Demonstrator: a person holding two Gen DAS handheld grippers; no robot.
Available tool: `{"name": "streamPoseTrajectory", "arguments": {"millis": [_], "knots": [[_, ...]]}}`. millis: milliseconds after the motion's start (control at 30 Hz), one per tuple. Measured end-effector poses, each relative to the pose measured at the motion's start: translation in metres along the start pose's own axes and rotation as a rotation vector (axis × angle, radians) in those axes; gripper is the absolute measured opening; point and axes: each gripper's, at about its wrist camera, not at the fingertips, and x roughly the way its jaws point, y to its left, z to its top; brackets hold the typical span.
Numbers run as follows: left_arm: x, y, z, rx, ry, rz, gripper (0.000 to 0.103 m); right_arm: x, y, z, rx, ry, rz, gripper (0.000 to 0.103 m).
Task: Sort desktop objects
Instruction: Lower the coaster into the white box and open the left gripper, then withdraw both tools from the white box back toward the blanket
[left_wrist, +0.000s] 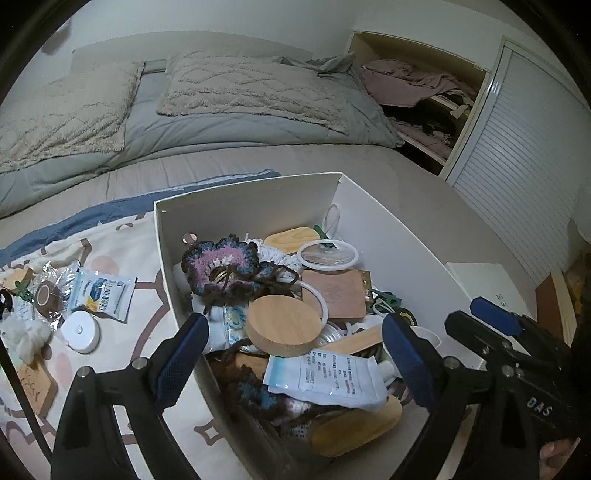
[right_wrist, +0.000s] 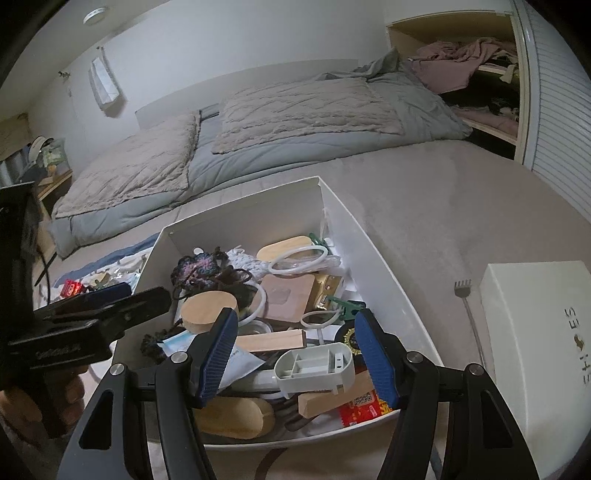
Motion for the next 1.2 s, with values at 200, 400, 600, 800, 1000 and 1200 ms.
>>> {"name": "streamPoseTrajectory", "arguments": {"millis": [200,400,600,800,1000,1200], "knots": [[-0.011,0.003,-0.004,0.022,-0.011,0.014,0.096,-0.006,0.002,0.0,0.012,-0.014,-0.049,0.076],[-0.02,0.011,-0.01,0.039,-0.016,0.041,0.101,-0.014,0.007,-0.004,0.014,-0.022,-0.086,0.084],[-0.027,0.022,-0.017,0.05,-0.02,0.071,0.103,-0.021,0.012,-0.009,0.01,-0.048,-0.141,0.101],[-0.036,0.035,-0.023,0.034,-0.034,0.082,0.103,-0.023,0.021,-0.012,-0.014,-0.064,-0.154,0.103],[-0.045,0.049,-0.024,0.035,-0.05,0.122,0.103,-0.022,0.031,-0.016,-0.029,-0.053,-0.157,0.103],[-0.057,0.064,-0.025,0.028,-0.062,0.144,0.103,-0.025,0.044,-0.016,-0.038,-0.055,-0.156,0.103]]}}
